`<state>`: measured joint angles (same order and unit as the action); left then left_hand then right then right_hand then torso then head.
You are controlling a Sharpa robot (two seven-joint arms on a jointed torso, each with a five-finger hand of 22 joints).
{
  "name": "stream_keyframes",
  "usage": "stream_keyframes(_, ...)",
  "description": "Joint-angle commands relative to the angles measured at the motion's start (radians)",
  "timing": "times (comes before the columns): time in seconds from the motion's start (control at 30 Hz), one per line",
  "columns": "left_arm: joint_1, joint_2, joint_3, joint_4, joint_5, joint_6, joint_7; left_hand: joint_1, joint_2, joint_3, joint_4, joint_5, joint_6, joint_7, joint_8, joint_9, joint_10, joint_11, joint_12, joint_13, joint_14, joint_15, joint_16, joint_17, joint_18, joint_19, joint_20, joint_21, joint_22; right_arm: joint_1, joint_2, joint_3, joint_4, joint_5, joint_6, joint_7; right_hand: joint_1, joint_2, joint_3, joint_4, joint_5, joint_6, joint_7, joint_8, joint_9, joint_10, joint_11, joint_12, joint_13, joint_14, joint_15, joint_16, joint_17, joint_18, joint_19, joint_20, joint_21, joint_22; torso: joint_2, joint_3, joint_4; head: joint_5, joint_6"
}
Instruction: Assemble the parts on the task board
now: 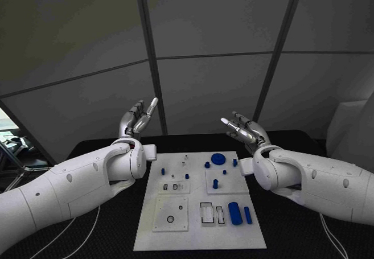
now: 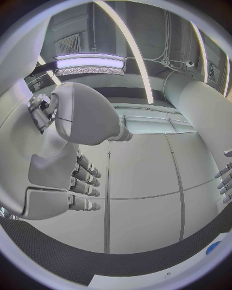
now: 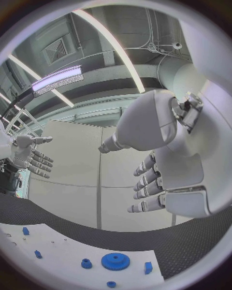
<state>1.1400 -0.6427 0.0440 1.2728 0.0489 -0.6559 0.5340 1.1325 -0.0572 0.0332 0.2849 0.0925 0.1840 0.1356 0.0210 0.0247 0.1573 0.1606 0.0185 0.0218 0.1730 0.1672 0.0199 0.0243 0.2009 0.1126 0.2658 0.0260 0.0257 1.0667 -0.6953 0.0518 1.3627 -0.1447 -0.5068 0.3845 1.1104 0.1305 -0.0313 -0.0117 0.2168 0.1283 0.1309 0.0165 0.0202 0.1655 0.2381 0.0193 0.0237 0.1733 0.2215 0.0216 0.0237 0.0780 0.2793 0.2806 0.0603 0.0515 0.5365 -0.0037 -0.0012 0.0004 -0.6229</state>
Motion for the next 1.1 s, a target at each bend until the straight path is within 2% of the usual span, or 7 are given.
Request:
stream_keyframes(0.03, 0.005, 0.006, 0.002, -0.014, 0.019, 0.069, 0.043, 0.030, 0.000, 0.001, 0.008, 0.006, 0.013, 0.071, 0.005, 0.002, 0.004, 0.014, 0.005, 0.002, 0.006, 0.013, 0.006, 0.002, -0.032, 0.004, 0.011, 0.006, 0.002, 0.005, 0.010, 0.006, -0.024, -0.115, 0.178, -0.075, 0.116, 0.005, 0.014, -0.058, 0.009, 0.117, 0.160, 0.024, 0.014, 0.157, 0.020, 0.029, 0.015, 0.172, 0.018, 0.029, 0.016, 0.040, 0.103, 0.012, 0.055, 0.028, 0.000, -0.0001, -0.0001, 0.000, 0.000)
stream_keyframes(0.23, 0.005, 0.007, 0.002, -0.014, 0.019, 0.070, 0.043, 0.056, 0.007, 0.002, 0.006, 0.004, 0.047, 0.093, 0.011, 0.006, 0.045, 0.036, 0.010, 0.006, 0.076, 0.028, 0.018, 0.010, -0.037, 0.039, 0.020, 0.026, 0.013, 0.007, 0.021, 0.013, -0.051, -0.146, 0.229, -0.098, 0.214, -0.001, 0.051, -0.134, 0.008, 0.450, 0.140, 0.092, 0.048, 0.628, -0.005, 0.123, 0.046, 0.632, -0.013, 0.113, 0.044, 0.072, 0.340, 0.009, 0.169, 0.077, 0.000, -0.0001, -0.0001, 0.000, 0.000)
stream_keyframes(0.27, 0.004, -0.026, 0.001, -0.009, 0.019, 0.100, 0.037, 0.067, 0.007, 0.003, 0.005, 0.004, 0.064, 0.098, 0.014, 0.008, 0.066, 0.042, 0.013, 0.008, 0.111, 0.032, 0.026, 0.014, -0.040, 0.053, 0.021, 0.033, 0.017, 0.008, 0.002, 0.013, -0.083, -0.380, 0.099, -0.040, 0.223, 0.000, 0.057, -0.142, 0.009, 0.505, 0.133, 0.101, 0.052, 0.661, -0.013, 0.128, 0.045, 0.668, -0.022, 0.118, 0.044, 0.080, 0.358, 0.009, 0.179, 0.079, 0.009, -0.0040, 0.0004, -0.012, -0.011)
stream_keyframes(0.33, 0.004, -0.032, 0.001, -0.005, 0.019, 0.103, 0.038, 0.084, 0.009, 0.003, 0.004, 0.003, 0.098, 0.108, 0.020, 0.012, 0.110, 0.054, 0.020, 0.012, 0.165, 0.041, 0.038, 0.020, -0.046, 0.076, 0.023, 0.046, 0.023, 0.008, -0.001, 0.013, -0.087, -0.413, 0.090, -0.040, 0.229, -0.001, 0.066, -0.153, 0.010, 0.568, 0.124, 0.107, 0.053, 0.697, -0.024, 0.128, 0.041, 0.704, -0.032, 0.118, 0.041, 0.091, 0.376, 0.009, 0.188, 0.079, 0.012, -0.0035, 0.0001, -0.011, -0.011)
stream_keyframes(0.5, 0.004, -0.050, 0.001, 0.009, 0.011, 0.120, 0.036, 0.135, 0.028, 0.000, -0.010, 0.000, 0.318, 0.133, 0.070, 0.037, 0.462, 0.089, 0.097, 0.046, 0.499, 0.055, 0.132, 0.053, -0.060, 0.327, 0.027, 0.168, 0.084, 0.008, -0.012, 0.013, -0.092, -0.507, 0.075, -0.042, 0.230, -0.007, 0.093, -0.174, 0.007, 0.726, 0.103, 0.110, 0.050, 0.784, -0.046, 0.116, 0.038, 0.793, -0.058, 0.113, 0.040, 0.106, 0.432, 0.004, 0.215, 0.080, 0.020, -0.0028, 0.0028, -0.013, -0.012)
stream_keyframes(0.73, 0.004, -0.073, 0.000, 0.030, -0.012, 0.132, 0.027, 0.185, 0.049, -0.025, -0.043, -0.001, 0.638, 0.120, 0.126, 0.056, 0.736, 0.048, 0.143, 0.045, 0.725, 0.006, 0.182, 0.062, -0.019, 0.562, 0.020, 0.292, 0.132, 0.009, -0.032, 0.014, -0.082, -0.610, 0.070, -0.053, 0.214, -0.017, 0.138, -0.194, 0.007, 0.787, 0.092, 0.084, 0.045, 0.854, -0.064, 0.084, 0.038, 0.865, -0.075, 0.097, 0.042, 0.108, 0.473, -0.011, 0.234, 0.077, 0.035, -0.0037, 0.0058, -0.014, -0.010)
stream_keyframes(1.1, 0.004, -0.145, 0.001, 0.118, -0.073, 0.159, 0.008, 0.231, 0.069, -0.062, -0.092, -0.002, 0.749, 0.090, 0.109, 0.043, 0.849, 0.015, 0.124, 0.045, 0.879, -0.035, 0.183, 0.091, -0.016, 0.698, -0.017, 0.378, 0.161, 0.034, -0.043, 0.014, -0.072, -0.901, 0.131, -0.169, 0.188, -0.059, 0.220, -0.239, 0.000, 0.877, 0.063, 0.067, 0.048, 0.990, -0.105, 0.057, 0.041, 1.078, -0.145, 0.138, 0.076, 0.107, 0.632, -0.087, 0.358, 0.125, 0.084, -0.0071, 0.0164, -0.026, 0.002)
